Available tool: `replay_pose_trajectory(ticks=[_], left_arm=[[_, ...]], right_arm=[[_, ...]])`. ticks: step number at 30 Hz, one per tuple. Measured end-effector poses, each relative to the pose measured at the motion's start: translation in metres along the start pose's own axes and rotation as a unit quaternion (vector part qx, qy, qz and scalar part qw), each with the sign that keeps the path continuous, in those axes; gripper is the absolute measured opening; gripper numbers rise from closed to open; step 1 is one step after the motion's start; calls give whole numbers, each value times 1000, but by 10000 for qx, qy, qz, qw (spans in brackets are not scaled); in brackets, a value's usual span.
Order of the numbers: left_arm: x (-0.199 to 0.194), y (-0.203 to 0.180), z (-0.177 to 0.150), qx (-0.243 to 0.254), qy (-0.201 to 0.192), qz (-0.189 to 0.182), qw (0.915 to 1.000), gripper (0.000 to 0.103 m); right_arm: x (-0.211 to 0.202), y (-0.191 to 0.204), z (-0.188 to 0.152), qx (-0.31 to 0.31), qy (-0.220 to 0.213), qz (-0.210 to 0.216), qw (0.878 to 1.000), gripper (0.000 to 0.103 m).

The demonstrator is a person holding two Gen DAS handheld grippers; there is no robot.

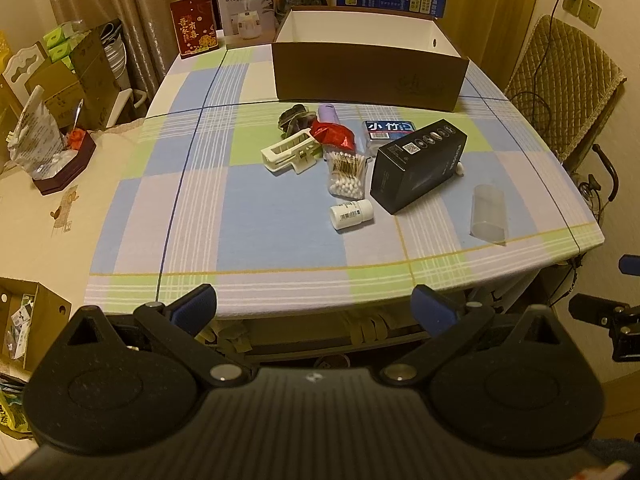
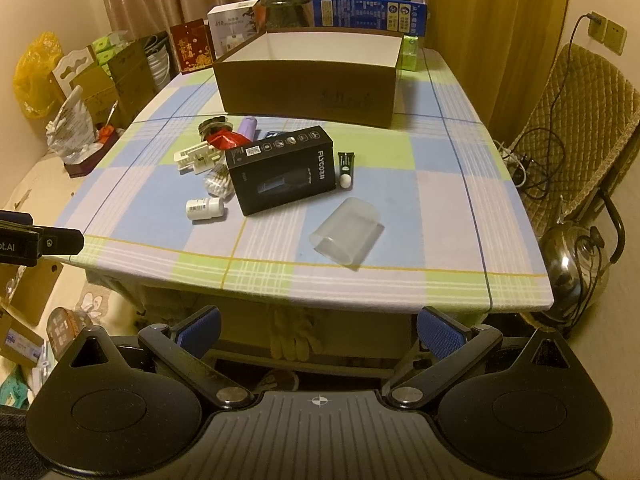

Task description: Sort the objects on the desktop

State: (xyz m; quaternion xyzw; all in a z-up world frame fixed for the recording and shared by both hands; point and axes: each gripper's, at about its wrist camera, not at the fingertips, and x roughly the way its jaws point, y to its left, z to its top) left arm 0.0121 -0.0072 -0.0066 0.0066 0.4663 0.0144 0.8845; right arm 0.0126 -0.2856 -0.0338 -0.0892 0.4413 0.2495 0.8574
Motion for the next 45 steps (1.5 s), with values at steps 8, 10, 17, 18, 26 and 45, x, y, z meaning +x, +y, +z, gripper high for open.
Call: replay_pose_trajectory(ticks=[8, 10, 17, 18, 26, 45], left_arm=[[2, 0, 4, 40, 25, -15, 10000, 102], [3, 0, 5, 47, 28, -9, 10000, 102], [5, -1, 8, 63, 40, -11, 10000, 102], [6, -1, 8, 64, 42, -13, 10000, 102], [15, 7, 12, 36, 37, -36, 10000, 102], [65, 8, 43, 1016, -511, -254, 9932, 98]], right_arm=[[2, 0, 3, -21, 19, 33, 10000, 101], [3, 0, 4, -30, 26, 42, 10000, 101], [4, 0, 5, -41, 40, 54, 10000, 101], [4, 0, 5, -40, 41, 57, 10000, 101], [11, -6, 8, 70, 88, 54, 9999, 101], [41, -29, 28, 419, -327, -108, 9985, 101]])
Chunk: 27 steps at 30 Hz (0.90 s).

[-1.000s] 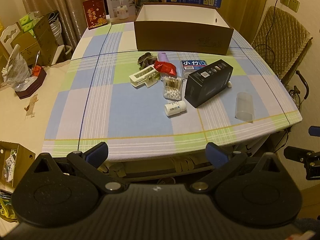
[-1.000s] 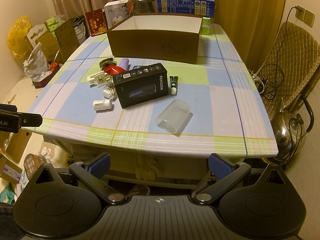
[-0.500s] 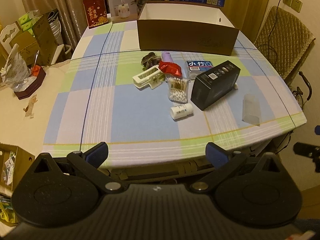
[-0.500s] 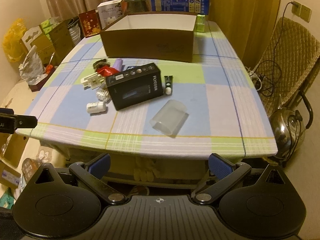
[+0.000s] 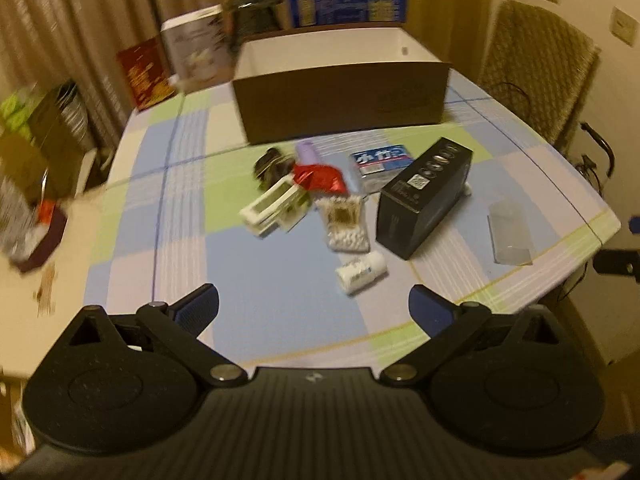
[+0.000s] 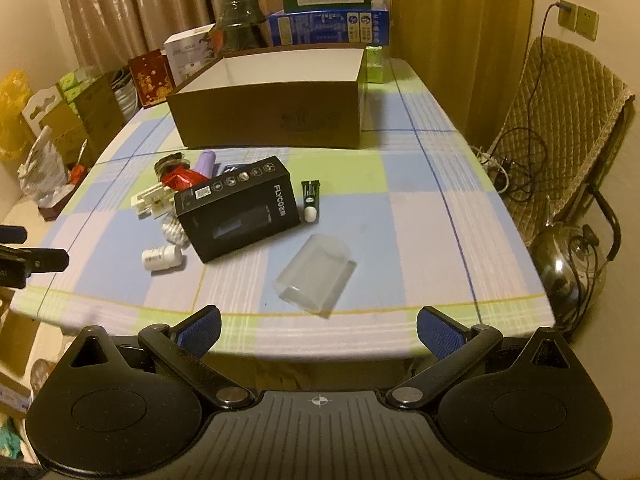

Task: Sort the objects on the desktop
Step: 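Grasp the white pill bottle with the left tool while the right tool grasps the clear cup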

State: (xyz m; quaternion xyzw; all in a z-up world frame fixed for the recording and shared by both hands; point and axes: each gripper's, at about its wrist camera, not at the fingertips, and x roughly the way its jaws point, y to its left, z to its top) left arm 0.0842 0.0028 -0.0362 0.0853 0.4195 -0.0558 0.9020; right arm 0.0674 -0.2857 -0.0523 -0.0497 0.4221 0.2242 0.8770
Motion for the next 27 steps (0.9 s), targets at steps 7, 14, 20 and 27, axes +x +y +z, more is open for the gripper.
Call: replay_pose_trajectory(ticks=[7, 14, 20, 27], left_arm=[[34, -14, 3, 396, -22, -359, 9986, 92], [75, -24, 6, 710, 206, -701, 9948, 75], [106, -32, 12, 1102, 388, -899, 9891, 61], [134, -32, 19, 1253, 663, -1106, 9837, 39]], right_arm=[[23, -1, 3, 141, 94, -28, 9999, 101], [46, 2, 6, 171, 288, -102, 9994, 101], [59, -7, 9, 414, 415, -246, 9980, 101], [65, -25, 12, 842, 521, -458, 9940, 101]])
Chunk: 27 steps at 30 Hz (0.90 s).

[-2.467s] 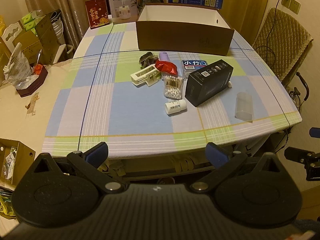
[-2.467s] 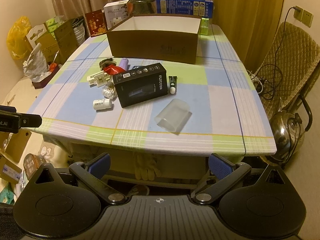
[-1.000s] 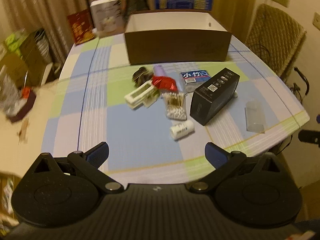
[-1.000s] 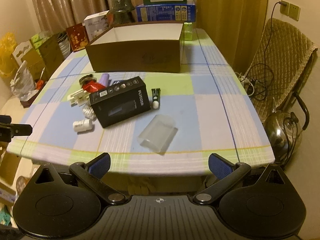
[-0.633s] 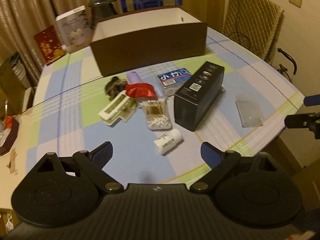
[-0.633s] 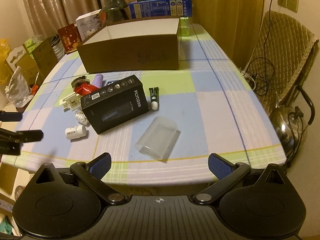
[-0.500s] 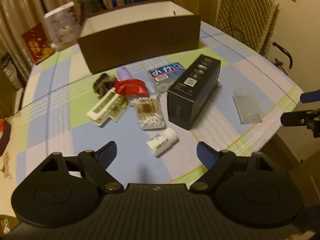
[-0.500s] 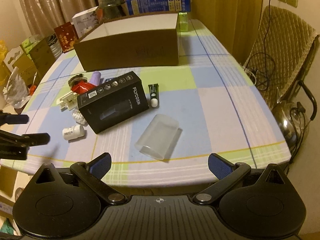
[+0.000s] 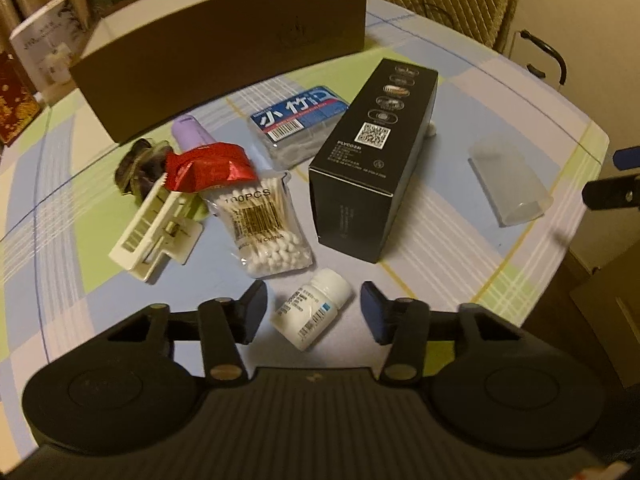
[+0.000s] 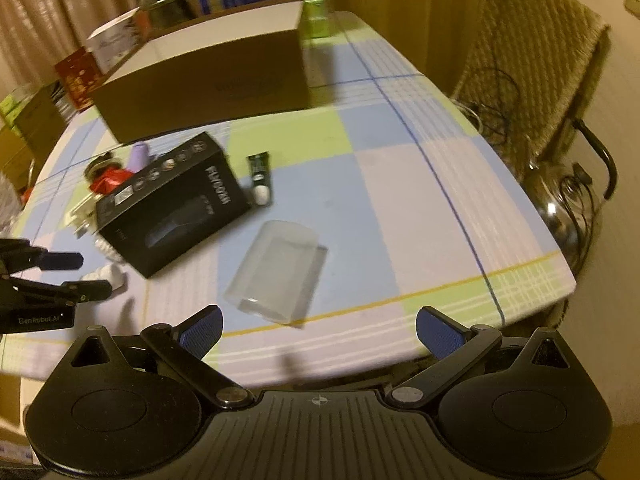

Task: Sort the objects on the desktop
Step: 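Grasp the white pill bottle with the left tool while the right tool grasps the clear cup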

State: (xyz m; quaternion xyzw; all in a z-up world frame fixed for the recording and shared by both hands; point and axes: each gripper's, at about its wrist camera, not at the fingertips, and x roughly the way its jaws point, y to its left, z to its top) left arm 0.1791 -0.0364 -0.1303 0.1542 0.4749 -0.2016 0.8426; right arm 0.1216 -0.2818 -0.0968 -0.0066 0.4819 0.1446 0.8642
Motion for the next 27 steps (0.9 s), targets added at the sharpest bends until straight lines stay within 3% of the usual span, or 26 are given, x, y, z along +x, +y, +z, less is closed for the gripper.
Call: replay_pose_trajectory(ticks=[5, 10, 19, 27], left_arm=[[9, 2, 0, 60, 217, -159, 9996, 23], [8, 9, -6, -91, 240, -269, 9993, 22], [-1, 43, -26, -715, 279, 6, 9970, 22], [-7, 80, -38, -1276, 336, 385, 9905, 22]], right_arm=[[3, -2, 3, 110, 19, -13, 9999, 101], [11, 3, 7, 94, 42, 48, 9999, 101], [34, 25, 18, -243, 162, 244, 9993, 100], [64, 37, 27, -466, 322, 102, 9983, 81]])
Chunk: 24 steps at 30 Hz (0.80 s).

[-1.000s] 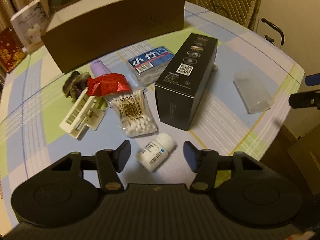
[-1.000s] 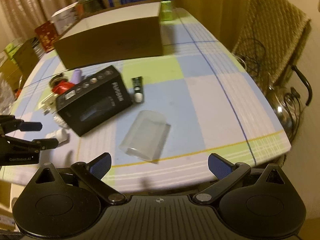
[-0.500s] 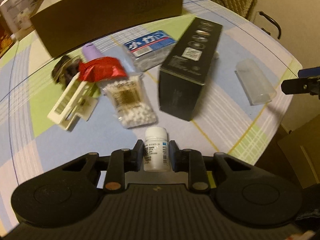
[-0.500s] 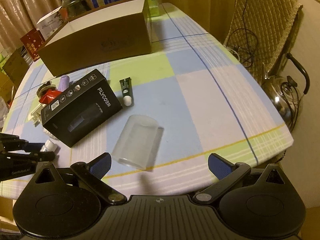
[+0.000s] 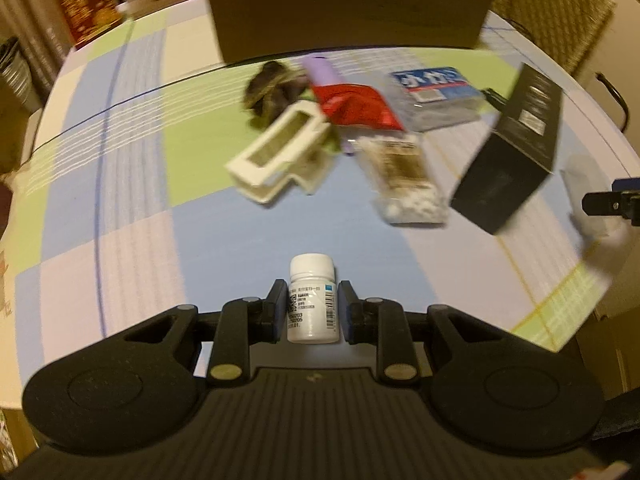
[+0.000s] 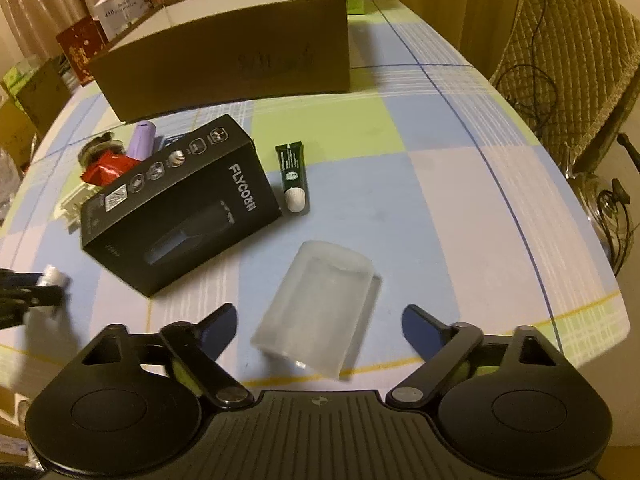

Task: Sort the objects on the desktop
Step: 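Grasp the white pill bottle with the left tool while the right tool grasps the clear cup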

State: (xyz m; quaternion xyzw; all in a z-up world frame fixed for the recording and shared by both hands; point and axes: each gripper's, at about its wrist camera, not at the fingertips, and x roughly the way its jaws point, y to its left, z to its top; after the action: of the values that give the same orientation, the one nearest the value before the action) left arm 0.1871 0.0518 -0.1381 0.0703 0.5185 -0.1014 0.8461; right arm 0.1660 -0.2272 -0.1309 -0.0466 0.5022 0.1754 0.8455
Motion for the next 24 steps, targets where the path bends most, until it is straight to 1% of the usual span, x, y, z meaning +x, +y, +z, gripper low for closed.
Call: replay_pose_trajectory(ticks=[5, 8, 11, 17, 21, 24], left_arm=[[0, 10, 1, -109, -5, 44, 9999, 22], [2, 11, 3, -109, -15, 37, 9999, 22], [4, 11, 6, -54, -11, 57, 10000, 22], [2, 17, 13, -80, -49, 62, 9999, 22], [-11, 22, 26, -93, -254, 49, 9996, 22], [-23, 25, 44, -103, -469, 29, 9988, 22]], right_arm=[[15, 0, 6, -2, 117, -83, 9999, 61], [18, 1, 6, -120, 106, -159, 9997, 52], [19, -1, 8, -162, 109, -115, 9997, 49], [13, -14, 18, 30, 32, -90, 9999, 49], [2, -25, 32, 175, -114, -81, 9997, 49], [-6, -27, 46, 194, -251, -48, 9995, 49]])
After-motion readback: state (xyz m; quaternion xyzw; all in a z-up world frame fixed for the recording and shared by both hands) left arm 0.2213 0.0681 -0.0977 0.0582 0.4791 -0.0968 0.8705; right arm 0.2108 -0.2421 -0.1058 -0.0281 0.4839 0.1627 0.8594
